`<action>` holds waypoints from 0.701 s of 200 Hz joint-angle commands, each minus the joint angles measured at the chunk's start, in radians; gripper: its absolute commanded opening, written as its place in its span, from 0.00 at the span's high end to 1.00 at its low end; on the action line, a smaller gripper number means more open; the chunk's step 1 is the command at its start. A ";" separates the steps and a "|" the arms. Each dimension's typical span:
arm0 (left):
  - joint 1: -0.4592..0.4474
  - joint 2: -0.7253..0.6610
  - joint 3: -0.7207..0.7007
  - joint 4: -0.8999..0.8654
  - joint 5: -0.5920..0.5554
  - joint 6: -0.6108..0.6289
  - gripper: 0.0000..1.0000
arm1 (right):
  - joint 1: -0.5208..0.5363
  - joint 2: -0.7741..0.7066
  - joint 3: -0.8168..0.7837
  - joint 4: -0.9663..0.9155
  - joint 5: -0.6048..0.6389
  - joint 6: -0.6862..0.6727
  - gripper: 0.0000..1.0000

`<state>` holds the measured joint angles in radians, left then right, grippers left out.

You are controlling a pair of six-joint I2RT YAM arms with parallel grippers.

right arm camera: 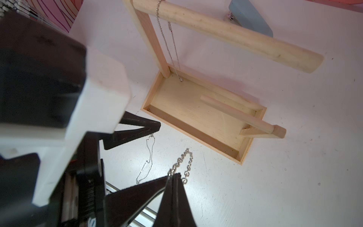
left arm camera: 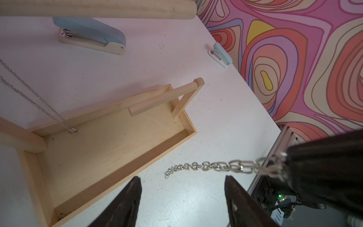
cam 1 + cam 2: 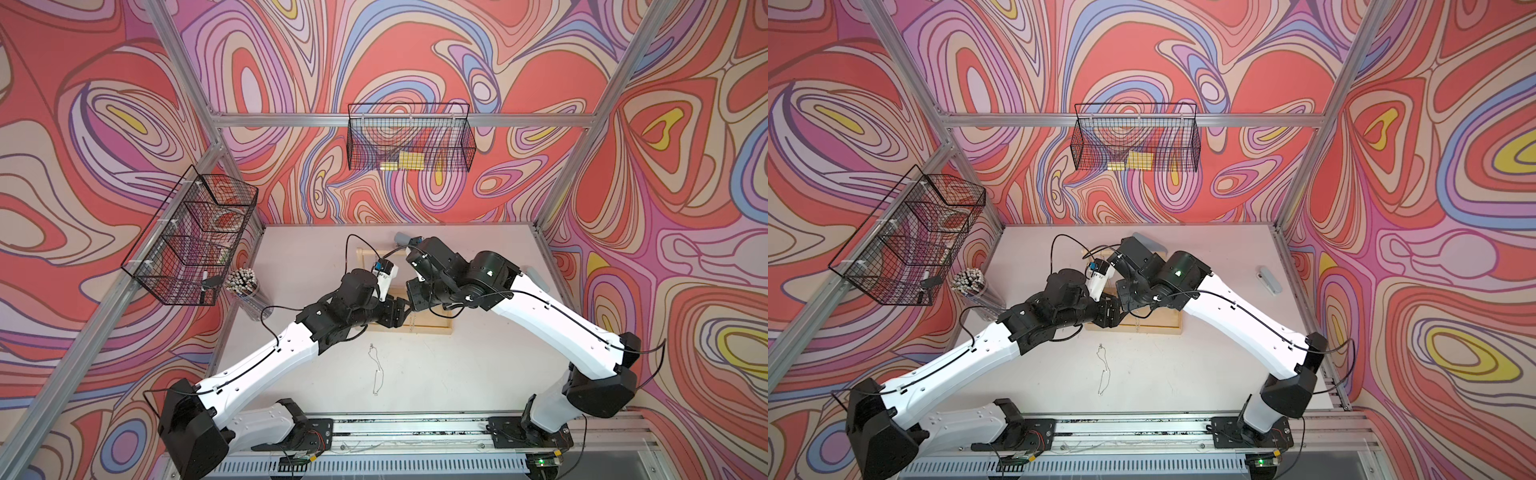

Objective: Hang the necklace on the jewelry display stand
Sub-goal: Hang the necklace on the stand.

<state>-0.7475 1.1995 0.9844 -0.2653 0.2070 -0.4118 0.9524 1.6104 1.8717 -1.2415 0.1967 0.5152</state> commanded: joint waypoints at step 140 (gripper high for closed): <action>-0.009 0.107 0.092 0.106 0.077 0.039 0.69 | 0.004 -0.021 0.040 0.025 0.004 -0.033 1.00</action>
<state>-0.7528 1.2926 1.0389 -0.2062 0.2485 -0.3897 0.9512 1.6081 1.8877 -1.2240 0.1921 0.4969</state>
